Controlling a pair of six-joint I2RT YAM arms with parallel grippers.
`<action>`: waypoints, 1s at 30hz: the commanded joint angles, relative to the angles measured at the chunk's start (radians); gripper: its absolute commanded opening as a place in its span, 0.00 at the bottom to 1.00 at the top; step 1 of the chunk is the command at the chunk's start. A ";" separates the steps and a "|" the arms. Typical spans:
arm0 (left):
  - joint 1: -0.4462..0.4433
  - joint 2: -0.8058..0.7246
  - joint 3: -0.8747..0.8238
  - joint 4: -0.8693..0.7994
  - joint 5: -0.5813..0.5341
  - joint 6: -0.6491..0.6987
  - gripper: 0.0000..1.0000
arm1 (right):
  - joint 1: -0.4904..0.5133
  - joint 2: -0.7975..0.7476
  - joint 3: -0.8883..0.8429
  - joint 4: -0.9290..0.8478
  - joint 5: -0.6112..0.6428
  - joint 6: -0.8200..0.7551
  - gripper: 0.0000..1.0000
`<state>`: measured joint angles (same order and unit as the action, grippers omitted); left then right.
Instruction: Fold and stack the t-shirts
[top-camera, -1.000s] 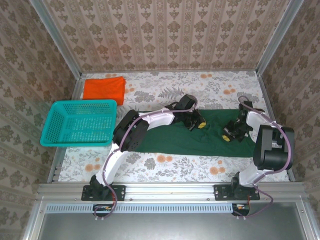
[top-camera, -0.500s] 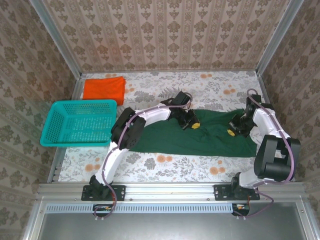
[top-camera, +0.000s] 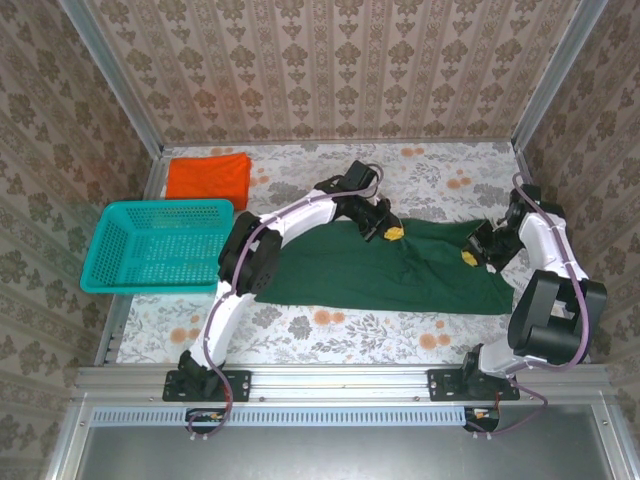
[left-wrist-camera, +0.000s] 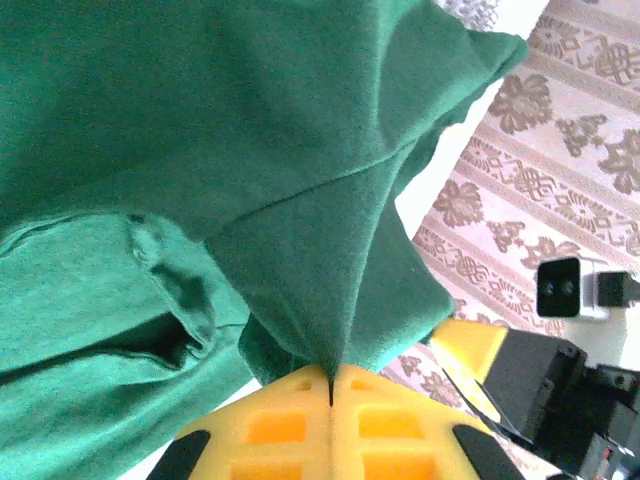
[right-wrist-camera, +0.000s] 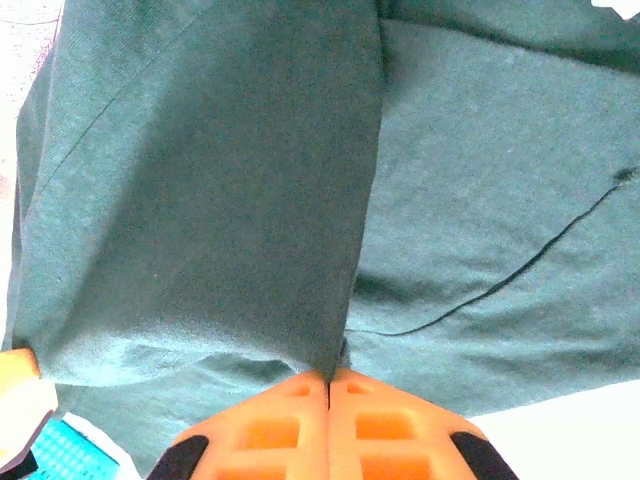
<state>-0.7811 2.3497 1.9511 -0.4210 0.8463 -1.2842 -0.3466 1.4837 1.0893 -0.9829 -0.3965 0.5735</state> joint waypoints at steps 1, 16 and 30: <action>-0.003 0.020 -0.006 -0.061 0.081 0.046 0.03 | -0.019 -0.016 -0.014 -0.078 -0.038 -0.032 0.00; 0.127 -0.188 -0.144 -0.282 -0.152 0.338 0.68 | -0.155 -0.168 -0.146 0.006 0.143 0.058 0.49; 0.318 -0.167 -0.142 -0.578 -0.599 0.690 0.44 | 0.040 0.234 0.169 0.182 0.245 0.126 0.27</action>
<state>-0.4744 2.1502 1.8263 -0.9104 0.3565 -0.6949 -0.3218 1.6455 1.1793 -0.8169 -0.2253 0.6956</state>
